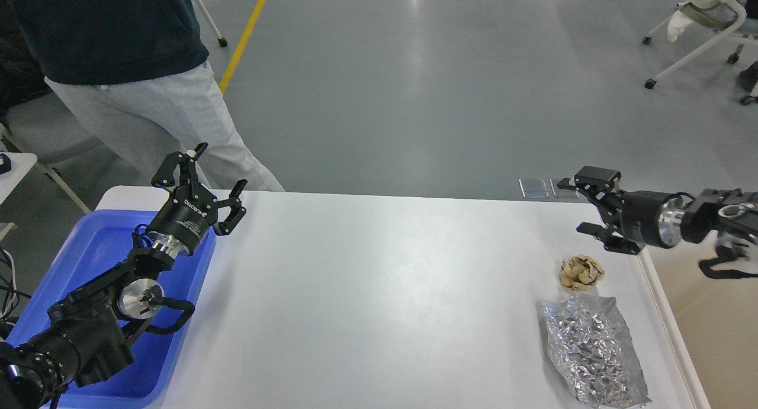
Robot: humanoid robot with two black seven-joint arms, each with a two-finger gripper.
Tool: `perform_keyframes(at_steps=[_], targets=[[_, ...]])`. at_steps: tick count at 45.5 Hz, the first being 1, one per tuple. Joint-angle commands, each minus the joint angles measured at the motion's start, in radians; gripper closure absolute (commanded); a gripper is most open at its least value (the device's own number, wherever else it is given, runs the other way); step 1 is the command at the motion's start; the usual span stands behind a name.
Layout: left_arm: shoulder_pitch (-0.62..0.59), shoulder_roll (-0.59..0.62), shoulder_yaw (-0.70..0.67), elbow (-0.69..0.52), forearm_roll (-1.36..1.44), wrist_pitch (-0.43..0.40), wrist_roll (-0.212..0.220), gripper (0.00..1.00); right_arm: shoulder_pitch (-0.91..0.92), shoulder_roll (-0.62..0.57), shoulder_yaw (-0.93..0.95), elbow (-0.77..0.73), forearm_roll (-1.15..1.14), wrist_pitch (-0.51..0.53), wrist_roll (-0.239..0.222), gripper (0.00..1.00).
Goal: Tidy desktop
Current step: 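Move the right gripper down toward the silver foil wrapper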
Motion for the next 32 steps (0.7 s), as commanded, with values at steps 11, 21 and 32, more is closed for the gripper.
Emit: perform_keyframes(at_steps=[11,21,32], targets=[[0.0,0.0,0.0,0.0,0.0,0.0,-0.001,0.0,0.019,-0.276,-0.102,0.395,-0.403,-0.041,0.044,0.0],[0.0,0.0,0.0,0.0,0.0,0.0,0.0,0.0,0.009,-0.267,-0.226,0.41,-0.631,-0.213,0.042,0.0],[0.0,0.0,0.0,0.0,0.0,0.0,-0.001,0.0,-0.045,-0.216,-0.364,0.389,-0.756,-0.339,0.054,0.0]])
